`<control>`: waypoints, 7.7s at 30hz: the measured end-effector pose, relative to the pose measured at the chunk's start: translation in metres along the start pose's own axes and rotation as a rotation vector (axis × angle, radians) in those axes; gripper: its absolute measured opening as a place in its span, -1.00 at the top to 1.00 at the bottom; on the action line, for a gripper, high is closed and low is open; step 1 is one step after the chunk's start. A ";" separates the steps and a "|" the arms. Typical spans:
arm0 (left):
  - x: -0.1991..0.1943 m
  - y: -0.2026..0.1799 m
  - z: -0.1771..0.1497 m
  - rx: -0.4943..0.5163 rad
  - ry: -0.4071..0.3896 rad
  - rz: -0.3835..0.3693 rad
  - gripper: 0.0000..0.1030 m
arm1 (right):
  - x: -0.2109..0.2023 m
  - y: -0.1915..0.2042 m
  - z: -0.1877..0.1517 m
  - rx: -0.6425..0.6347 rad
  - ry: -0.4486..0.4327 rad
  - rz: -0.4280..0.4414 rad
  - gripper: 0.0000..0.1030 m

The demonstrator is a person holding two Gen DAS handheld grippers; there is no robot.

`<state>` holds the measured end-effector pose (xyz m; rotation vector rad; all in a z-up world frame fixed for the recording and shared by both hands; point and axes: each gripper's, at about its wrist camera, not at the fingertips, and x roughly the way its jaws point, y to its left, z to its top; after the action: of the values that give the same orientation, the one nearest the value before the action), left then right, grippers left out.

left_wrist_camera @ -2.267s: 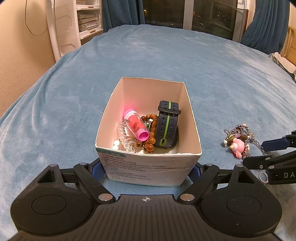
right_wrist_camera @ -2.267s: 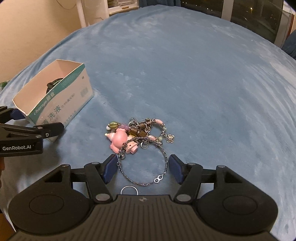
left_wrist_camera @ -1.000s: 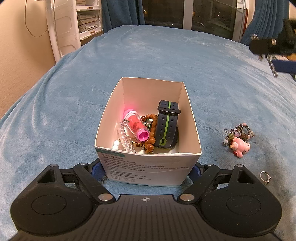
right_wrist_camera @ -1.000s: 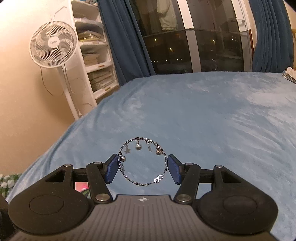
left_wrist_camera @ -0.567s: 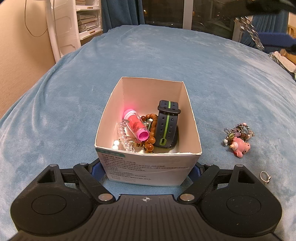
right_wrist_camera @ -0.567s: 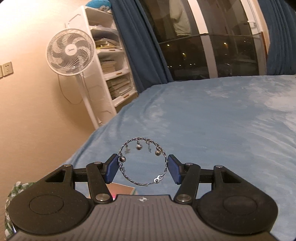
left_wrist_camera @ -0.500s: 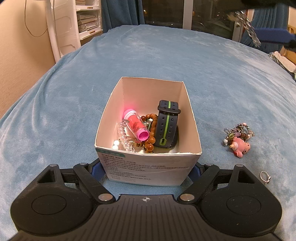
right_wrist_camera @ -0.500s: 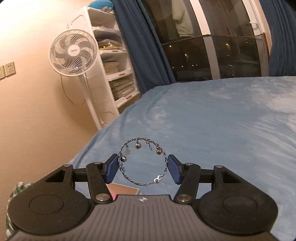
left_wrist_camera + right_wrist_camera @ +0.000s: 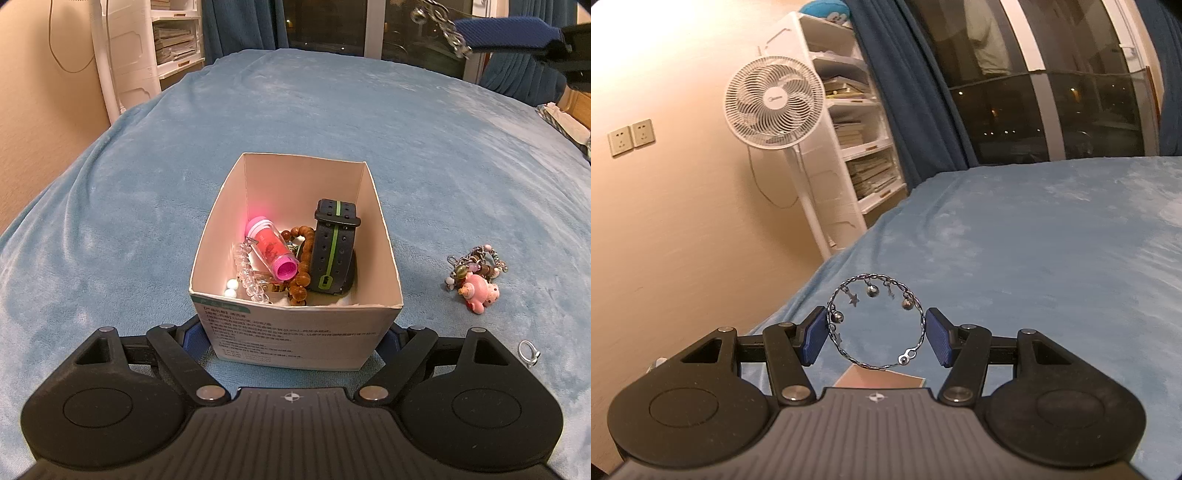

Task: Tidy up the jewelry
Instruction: 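Carry the silver chain bracelet over the white box and release it, then lower the right gripper onto the brown-and-pink beaded strand and grasp it, then lift the beaded strand, carry it over the white box, open the right gripper, then lower the right gripper to the silver chain beside the box and grasp it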

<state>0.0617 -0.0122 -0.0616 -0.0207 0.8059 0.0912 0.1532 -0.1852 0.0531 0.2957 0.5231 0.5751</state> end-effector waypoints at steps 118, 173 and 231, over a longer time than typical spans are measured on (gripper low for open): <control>0.003 -0.003 0.000 -0.002 0.011 0.006 -0.16 | -0.026 -0.200 -0.043 0.551 0.049 -0.447 -1.00; 0.004 -0.005 0.000 -0.002 0.012 0.008 -0.16 | -0.027 -0.063 0.003 0.185 -0.109 0.008 -1.00; 0.002 -0.008 0.002 -0.006 0.021 0.002 -0.16 | -0.027 -0.005 0.011 0.055 -0.117 0.183 -1.00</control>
<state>0.0656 -0.0194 -0.0615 -0.0265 0.8262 0.0951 0.1417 -0.2068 0.0704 0.4301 0.4013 0.7166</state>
